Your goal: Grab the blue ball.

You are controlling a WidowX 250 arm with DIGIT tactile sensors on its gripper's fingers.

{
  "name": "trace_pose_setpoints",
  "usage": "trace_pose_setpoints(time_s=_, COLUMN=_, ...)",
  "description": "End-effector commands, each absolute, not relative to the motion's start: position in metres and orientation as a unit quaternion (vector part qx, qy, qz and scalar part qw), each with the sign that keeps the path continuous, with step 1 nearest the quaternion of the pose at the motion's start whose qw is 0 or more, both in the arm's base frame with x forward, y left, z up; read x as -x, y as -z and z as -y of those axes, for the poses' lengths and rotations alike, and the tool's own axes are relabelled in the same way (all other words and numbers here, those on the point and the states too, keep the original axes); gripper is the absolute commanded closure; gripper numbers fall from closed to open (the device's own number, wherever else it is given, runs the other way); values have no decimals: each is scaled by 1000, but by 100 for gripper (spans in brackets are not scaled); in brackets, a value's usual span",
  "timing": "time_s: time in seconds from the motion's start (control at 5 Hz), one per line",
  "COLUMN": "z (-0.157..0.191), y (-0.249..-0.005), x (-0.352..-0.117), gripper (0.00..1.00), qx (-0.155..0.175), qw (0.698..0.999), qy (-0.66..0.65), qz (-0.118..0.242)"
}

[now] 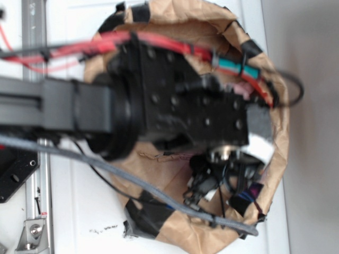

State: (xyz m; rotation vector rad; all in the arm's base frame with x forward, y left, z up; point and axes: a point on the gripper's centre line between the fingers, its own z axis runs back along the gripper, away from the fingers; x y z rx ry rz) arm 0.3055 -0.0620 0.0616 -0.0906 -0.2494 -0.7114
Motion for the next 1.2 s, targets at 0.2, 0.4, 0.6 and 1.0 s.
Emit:
trace_pose_setpoints(time_s=0.2, z=104, y=-37, x=-292, gripper=100, qx=50, qw=909, qy=404, qz=85)
trace_pose_setpoints(time_s=0.4, z=86, y=-70, x=-295, gripper=100, qx=-16, qw=919, qy=380, qz=107)
trace_pose_setpoints(time_s=0.6, z=68, y=-114, x=-292, gripper=100, qx=-63, qw=924, qy=355, qz=125)
trace_pose_setpoints(time_s=1.0, z=35, y=-190, x=-265, gripper=100, qx=49, qw=981, qy=166, qz=91)
